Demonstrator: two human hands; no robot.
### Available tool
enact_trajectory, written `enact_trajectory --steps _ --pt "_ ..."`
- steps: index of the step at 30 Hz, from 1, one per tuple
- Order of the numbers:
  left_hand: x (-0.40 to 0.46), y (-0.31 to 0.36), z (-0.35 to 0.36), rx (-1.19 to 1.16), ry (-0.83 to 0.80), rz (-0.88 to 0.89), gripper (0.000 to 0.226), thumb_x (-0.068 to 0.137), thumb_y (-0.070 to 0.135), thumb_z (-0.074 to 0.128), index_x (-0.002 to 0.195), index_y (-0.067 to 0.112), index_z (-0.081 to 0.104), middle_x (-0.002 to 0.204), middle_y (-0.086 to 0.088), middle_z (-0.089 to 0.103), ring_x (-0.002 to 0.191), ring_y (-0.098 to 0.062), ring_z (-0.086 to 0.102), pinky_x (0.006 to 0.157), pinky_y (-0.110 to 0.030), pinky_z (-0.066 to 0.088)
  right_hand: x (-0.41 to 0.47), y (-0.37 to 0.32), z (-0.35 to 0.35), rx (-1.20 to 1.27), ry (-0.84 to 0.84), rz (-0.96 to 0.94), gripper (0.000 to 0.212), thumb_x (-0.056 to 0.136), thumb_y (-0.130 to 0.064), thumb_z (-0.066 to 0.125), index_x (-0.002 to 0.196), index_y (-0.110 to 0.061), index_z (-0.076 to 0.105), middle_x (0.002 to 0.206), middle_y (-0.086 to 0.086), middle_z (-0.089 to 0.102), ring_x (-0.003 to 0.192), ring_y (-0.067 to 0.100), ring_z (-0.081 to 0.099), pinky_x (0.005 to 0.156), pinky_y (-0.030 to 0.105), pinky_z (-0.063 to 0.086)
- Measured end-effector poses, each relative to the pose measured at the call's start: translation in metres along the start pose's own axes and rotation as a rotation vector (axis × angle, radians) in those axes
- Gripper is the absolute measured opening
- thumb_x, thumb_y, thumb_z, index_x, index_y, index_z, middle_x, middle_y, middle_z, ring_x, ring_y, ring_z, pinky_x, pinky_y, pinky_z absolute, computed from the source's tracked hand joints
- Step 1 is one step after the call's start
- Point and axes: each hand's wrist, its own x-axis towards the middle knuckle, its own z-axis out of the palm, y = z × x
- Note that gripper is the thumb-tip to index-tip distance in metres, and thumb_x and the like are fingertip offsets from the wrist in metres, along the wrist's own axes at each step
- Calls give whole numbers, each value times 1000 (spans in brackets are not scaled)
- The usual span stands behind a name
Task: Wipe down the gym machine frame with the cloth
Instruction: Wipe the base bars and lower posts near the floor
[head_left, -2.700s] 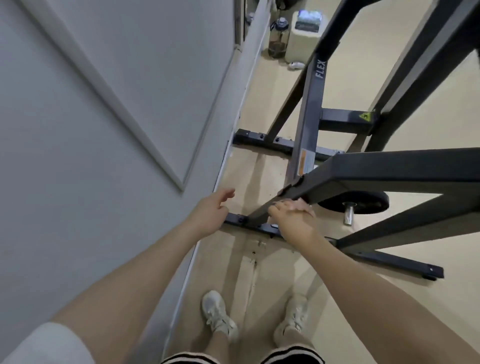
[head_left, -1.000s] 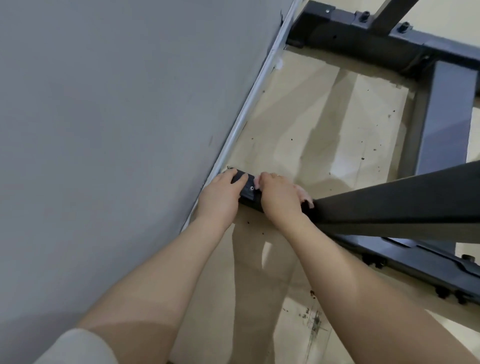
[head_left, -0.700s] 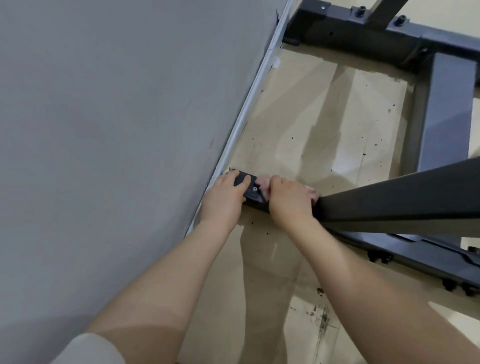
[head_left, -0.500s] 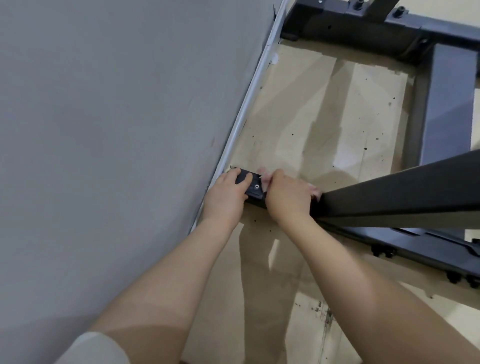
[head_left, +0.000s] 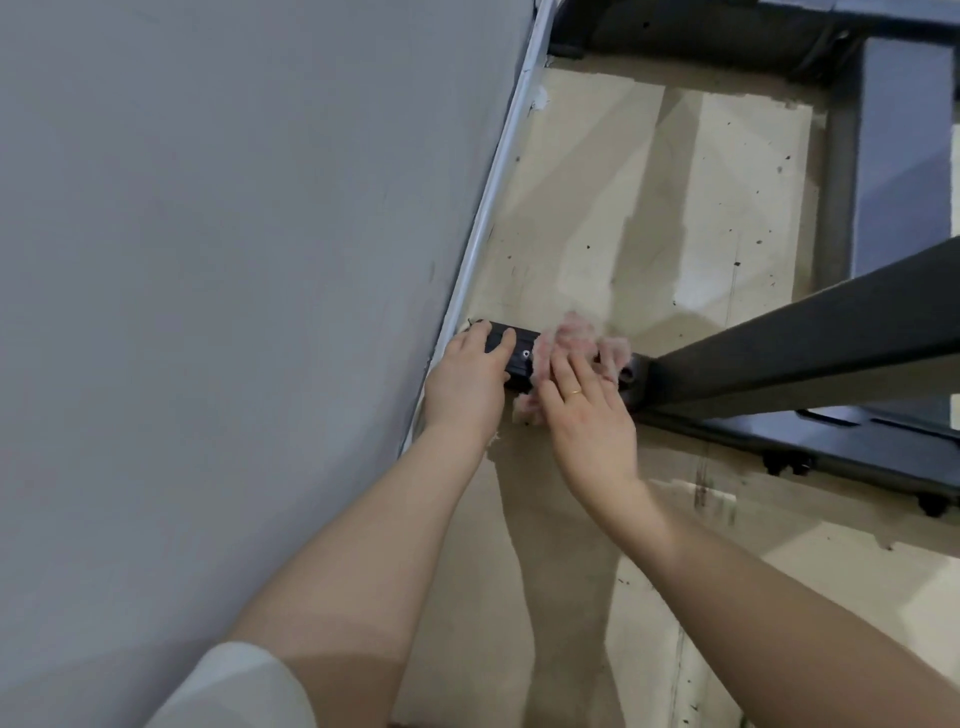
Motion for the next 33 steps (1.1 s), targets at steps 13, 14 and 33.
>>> enact_trajectory --steps 13,14,33 --pt "-2 1 0 3 33 -10 50 98 18 44 145 23 30 148 -5 28 131 -24 31 90 -33 41 18 14 1 -75 -44 -53 46 89 -14 31 123 -6 61 129 14 59 117 26 58 94 34 47" --pt "-2 1 1 7 43 -11 50 98 17 45 145 23 30 148 -5 28 131 -24 31 89 -33 42 24 16 1 -47 -80 -40 51 92 -18 23 132 -5 52 140 15 50 129 26 48 102 34 38" --pt "-15 14 -3 66 -159 -42 74 90 6 44 151 20 4 159 -6 -4 145 -25 -3 116 -37 10 15 22 -22 -198 -285 -180 52 100 -11 34 148 -2 16 152 19 26 139 31 28 106 45 30"
